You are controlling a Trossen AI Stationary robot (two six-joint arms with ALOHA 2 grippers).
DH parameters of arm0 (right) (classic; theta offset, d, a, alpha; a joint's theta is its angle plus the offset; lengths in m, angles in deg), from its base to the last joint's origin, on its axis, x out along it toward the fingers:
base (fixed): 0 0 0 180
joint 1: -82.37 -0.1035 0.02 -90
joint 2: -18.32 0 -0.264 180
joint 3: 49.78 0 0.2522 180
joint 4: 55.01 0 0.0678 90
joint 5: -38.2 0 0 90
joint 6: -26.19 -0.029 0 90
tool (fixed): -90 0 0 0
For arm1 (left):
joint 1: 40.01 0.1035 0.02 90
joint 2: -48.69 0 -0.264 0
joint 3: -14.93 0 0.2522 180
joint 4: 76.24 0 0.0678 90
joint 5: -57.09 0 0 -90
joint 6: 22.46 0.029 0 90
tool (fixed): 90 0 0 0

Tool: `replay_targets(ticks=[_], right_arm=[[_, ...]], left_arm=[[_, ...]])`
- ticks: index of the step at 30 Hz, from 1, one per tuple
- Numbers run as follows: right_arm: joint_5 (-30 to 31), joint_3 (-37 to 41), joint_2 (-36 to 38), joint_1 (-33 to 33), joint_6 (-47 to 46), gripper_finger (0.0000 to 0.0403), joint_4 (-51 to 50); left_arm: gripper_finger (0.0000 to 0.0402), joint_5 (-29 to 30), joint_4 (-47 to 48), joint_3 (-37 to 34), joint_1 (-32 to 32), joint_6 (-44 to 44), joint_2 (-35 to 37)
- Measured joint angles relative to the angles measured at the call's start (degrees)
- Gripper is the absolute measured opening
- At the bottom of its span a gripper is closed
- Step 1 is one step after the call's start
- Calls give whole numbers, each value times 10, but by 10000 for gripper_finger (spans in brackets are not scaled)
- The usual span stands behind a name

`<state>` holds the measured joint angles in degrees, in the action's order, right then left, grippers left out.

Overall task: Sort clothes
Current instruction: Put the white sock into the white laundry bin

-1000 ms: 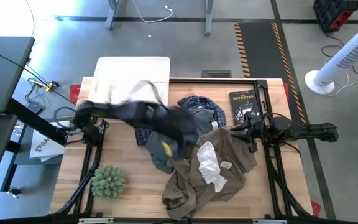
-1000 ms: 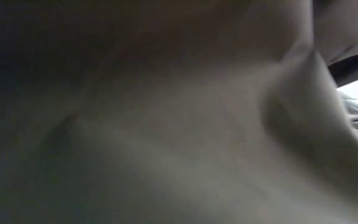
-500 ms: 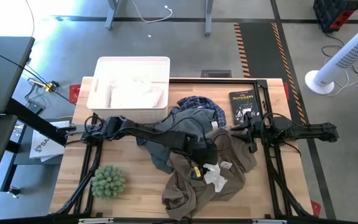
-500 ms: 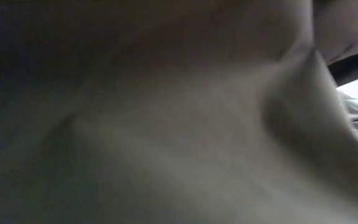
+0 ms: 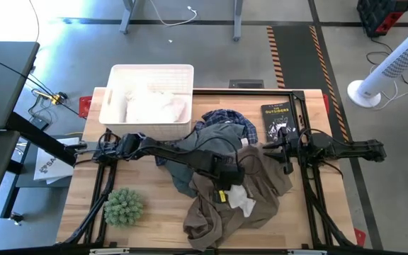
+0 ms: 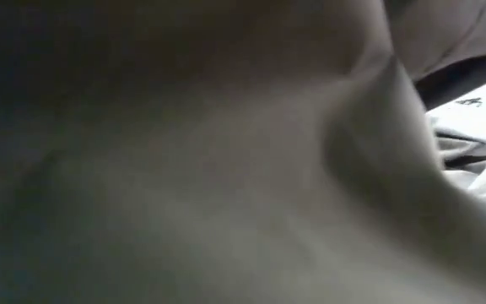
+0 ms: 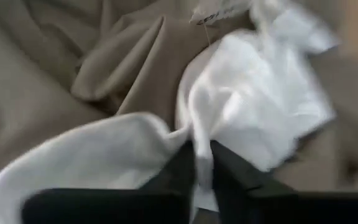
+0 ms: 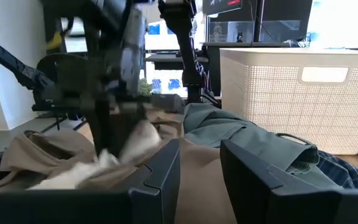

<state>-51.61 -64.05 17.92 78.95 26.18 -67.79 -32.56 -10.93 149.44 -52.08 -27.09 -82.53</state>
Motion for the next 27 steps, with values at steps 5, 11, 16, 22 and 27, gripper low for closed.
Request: replay_targets(ticks=[5, 11, 16, 22, 27], right_arm=[[0, 0, 0, 0, 0, 112, 0], [0, 0, 0, 0, 0, 112, 0], [0, 0, 0, 0, 0, 112, 0], [0, 0, 0, 0, 0, 112, 0], [0, 0, 0, 0, 0, 112, 0]], left_arm=[[13, 17, -1, -1, 0, -97, 59], [5, 135, -10, -1, 5, -143, 187], [5, 277, -17, -1, 11, -135, 293], [5, 424, 47, 0, 32, -63, 400], [5, 461, 199, 0, 96, -71, 455]])
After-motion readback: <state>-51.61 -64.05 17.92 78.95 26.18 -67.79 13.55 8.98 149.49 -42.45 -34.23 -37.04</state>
